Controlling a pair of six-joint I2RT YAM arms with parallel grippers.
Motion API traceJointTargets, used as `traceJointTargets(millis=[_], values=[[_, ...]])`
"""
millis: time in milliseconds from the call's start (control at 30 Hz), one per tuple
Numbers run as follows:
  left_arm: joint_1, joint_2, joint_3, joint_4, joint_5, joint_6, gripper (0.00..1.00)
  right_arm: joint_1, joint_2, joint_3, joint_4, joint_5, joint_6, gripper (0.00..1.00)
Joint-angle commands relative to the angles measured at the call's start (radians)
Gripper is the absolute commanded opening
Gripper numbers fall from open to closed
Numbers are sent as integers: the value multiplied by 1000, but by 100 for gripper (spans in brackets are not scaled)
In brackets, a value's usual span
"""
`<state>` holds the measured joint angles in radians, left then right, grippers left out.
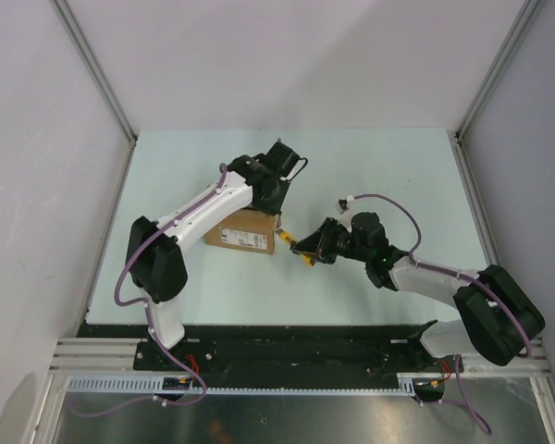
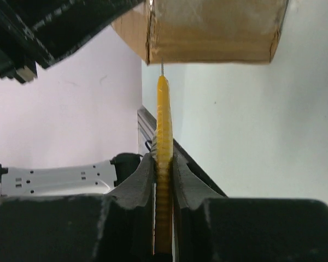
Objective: Unpack the express box
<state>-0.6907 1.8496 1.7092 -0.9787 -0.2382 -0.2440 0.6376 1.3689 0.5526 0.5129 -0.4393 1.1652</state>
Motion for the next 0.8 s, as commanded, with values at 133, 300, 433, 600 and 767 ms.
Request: traceJointTargets(millis=[133,300,433,600,767], values=[[7,-33,56,-5,40,-8,20,-67,-184,18,-214,-3,-102,0],[7,-81,58,-11,80,-11,25,-122,-257,18,-381,151,-199,0],[11,-130,61,-15,73,-6,29,-153,-289,20,-470,335,-288,0],[28,-179,61,-12,57,-23,40,-159,-301,27,-508,626,-429,0],[69,-251,-23,-9,-19,-67,56,-161,-226,67,-574,883,-533,0]])
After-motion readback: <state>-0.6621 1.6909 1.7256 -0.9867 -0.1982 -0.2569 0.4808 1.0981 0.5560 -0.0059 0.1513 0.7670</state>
